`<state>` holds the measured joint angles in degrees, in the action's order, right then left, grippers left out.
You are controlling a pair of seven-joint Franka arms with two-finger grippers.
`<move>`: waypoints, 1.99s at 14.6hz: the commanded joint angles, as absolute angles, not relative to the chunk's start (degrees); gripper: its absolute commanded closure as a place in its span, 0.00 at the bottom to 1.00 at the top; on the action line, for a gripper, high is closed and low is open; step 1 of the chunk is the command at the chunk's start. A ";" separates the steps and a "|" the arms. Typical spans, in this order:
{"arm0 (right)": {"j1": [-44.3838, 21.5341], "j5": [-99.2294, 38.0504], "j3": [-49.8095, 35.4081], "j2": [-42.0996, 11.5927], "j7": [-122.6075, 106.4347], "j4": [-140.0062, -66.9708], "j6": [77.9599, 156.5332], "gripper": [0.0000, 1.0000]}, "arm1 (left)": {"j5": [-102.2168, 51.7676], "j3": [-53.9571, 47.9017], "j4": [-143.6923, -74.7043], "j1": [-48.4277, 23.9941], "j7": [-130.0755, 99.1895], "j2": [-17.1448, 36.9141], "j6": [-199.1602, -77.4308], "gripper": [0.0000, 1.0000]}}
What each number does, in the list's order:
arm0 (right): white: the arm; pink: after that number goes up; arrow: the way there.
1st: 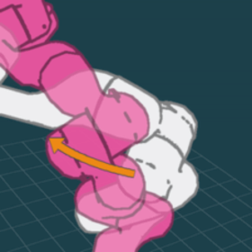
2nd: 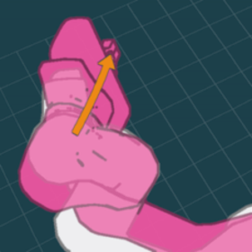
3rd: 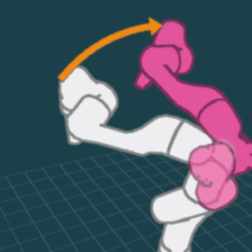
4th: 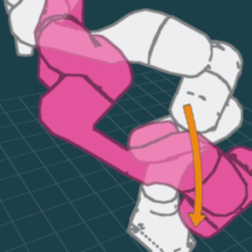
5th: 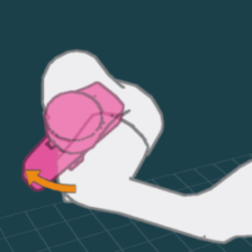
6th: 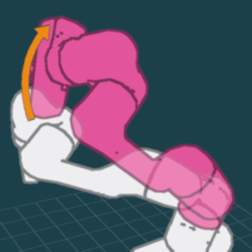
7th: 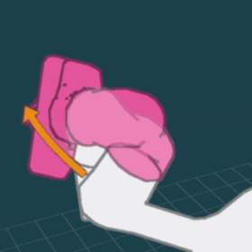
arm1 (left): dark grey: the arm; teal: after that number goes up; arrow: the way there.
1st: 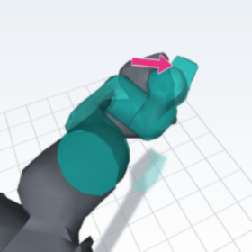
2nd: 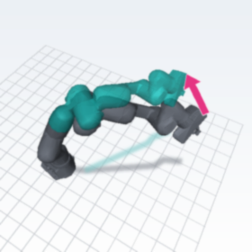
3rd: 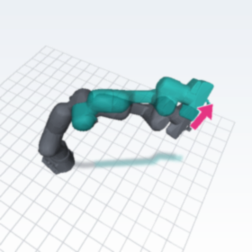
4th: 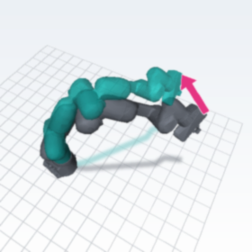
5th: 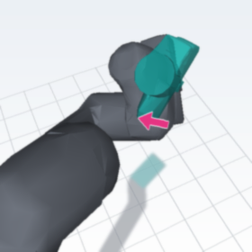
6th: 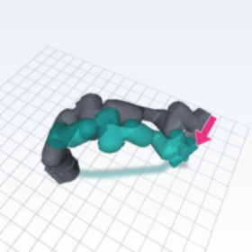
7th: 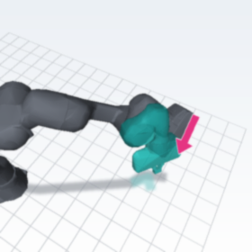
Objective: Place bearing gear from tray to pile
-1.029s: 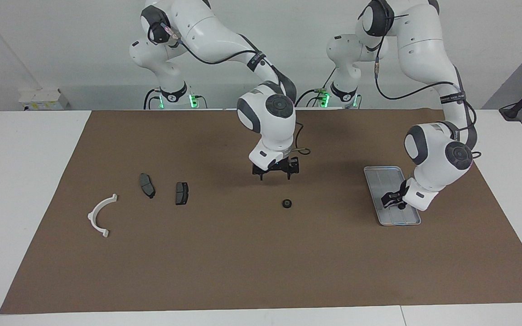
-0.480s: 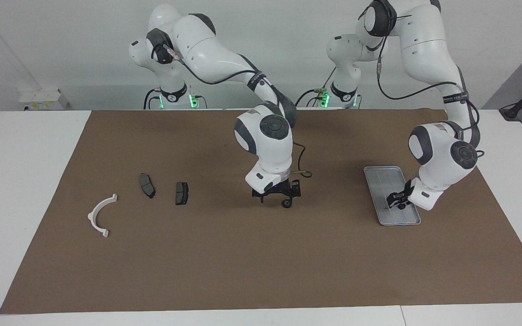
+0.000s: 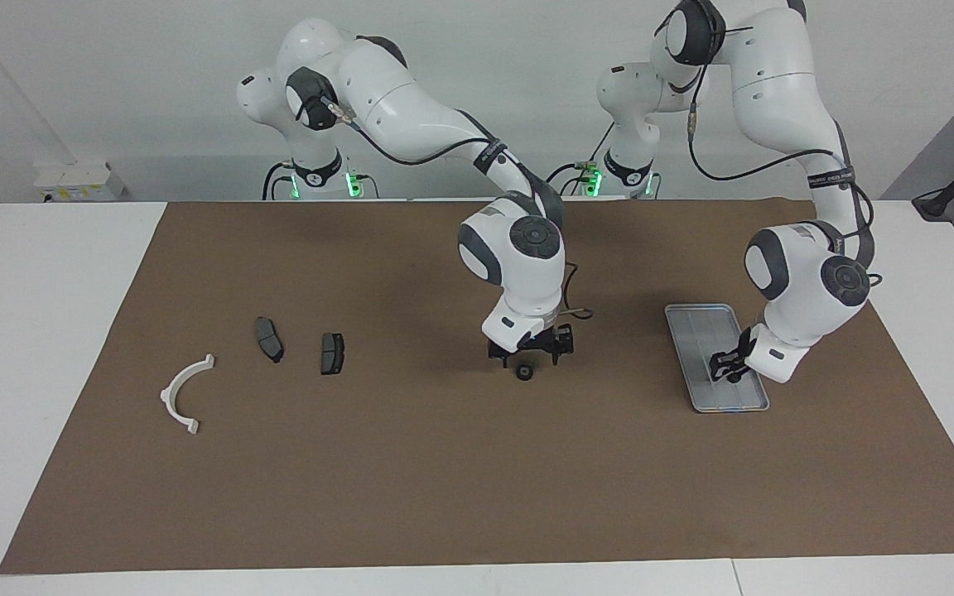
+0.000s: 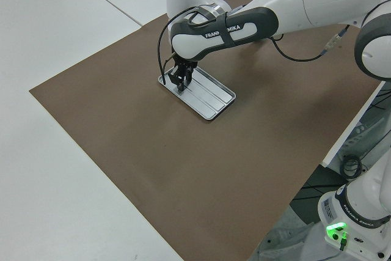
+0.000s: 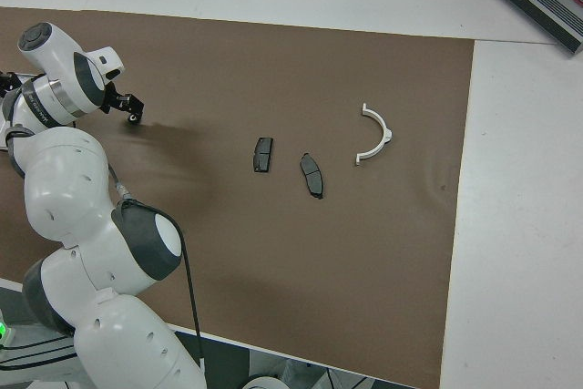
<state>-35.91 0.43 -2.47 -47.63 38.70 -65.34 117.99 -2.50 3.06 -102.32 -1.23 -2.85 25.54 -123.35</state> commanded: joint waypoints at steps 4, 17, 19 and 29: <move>-35.25 1.40 -2.81 -49.48 38.50 -62.75 118.30 0.00 | -1.76 2.72 -105.03 -0.27 -2.37 23.82 -125.42 0.67; -35.42 1.32 -2.81 -50.71 38.50 -63.54 120.94 0.19 | -1.85 2.81 -104.85 -0.62 -3.07 23.73 -123.32 1.00; -35.33 1.23 -2.81 -50.71 38.58 -63.54 120.94 0.34 | -1.85 2.81 -104.07 -0.70 -3.08 23.73 -122.09 1.00; -34.89 1.32 -2.81 -50.27 38.32 -64.34 120.94 1.00 | -1.93 2.64 -103.27 -1.05 -9.05 21.01 -118.48 1.00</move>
<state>-35.56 0.70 -2.35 -49.77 38.69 -64.60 120.10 -2.50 2.86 -102.64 -1.04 -6.98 22.74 -119.94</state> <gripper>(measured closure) 0.656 0.762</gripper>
